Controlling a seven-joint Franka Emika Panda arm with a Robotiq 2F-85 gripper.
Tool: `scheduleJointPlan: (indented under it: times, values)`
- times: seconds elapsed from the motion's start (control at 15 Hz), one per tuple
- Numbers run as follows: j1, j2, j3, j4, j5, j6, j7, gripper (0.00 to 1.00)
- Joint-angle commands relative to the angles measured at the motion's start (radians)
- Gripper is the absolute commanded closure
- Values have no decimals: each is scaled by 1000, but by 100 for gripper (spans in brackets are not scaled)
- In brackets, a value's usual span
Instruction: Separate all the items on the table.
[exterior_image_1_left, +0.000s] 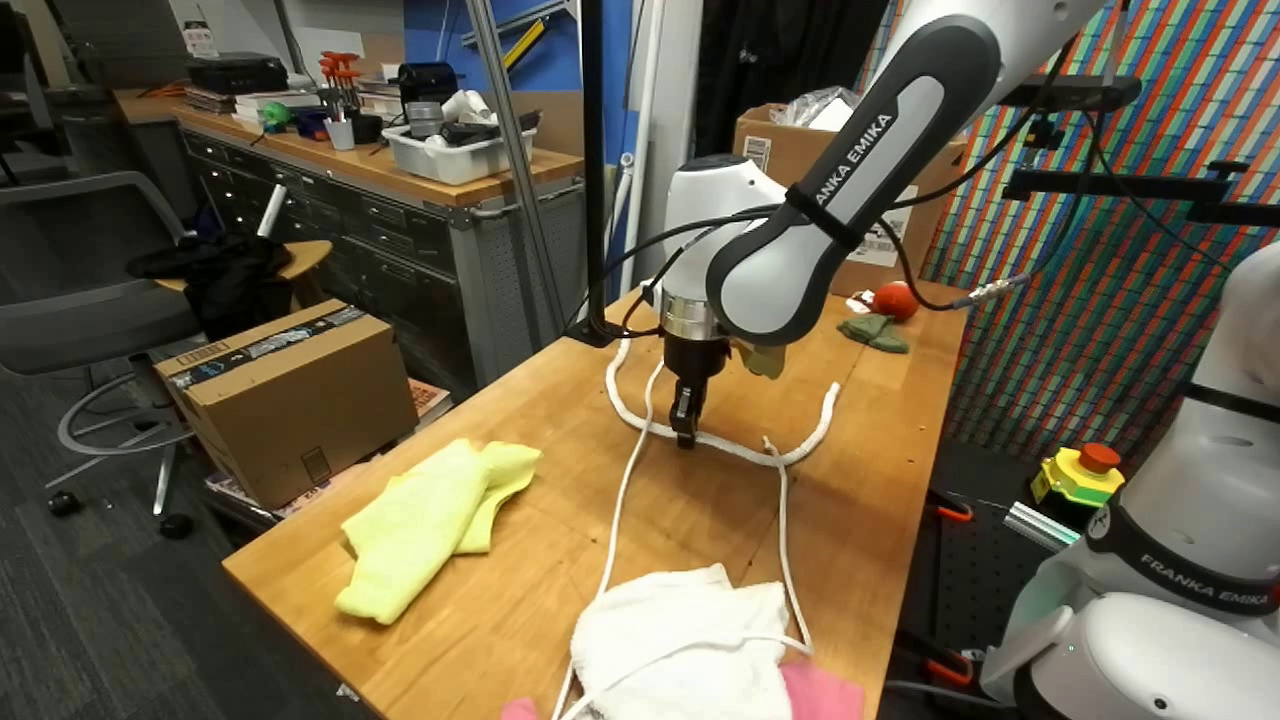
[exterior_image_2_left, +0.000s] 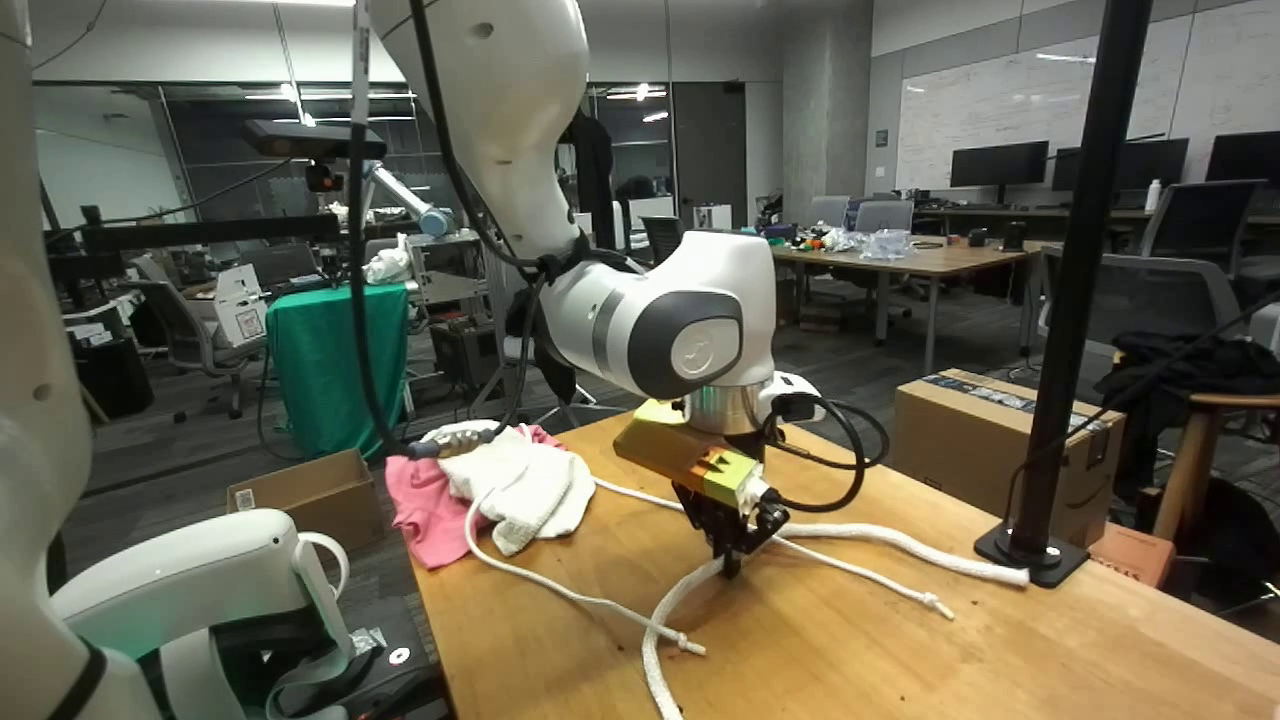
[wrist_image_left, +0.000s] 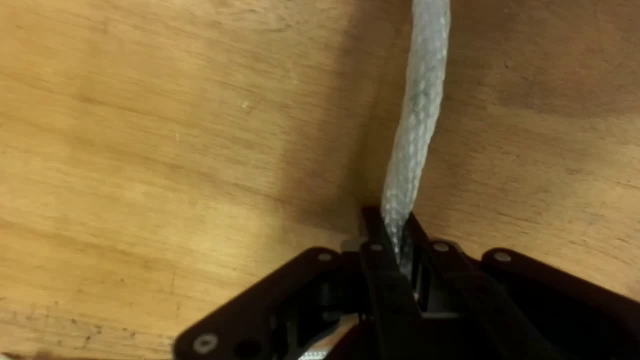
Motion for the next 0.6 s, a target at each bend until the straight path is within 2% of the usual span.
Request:
scheduleJointPlan:
  times: [0.0,0.53]
  values:
    - [-10,-97,-15,0,-23,-35,-3,93]
    - [-42,-390,-75,47,-110,30,94,93]
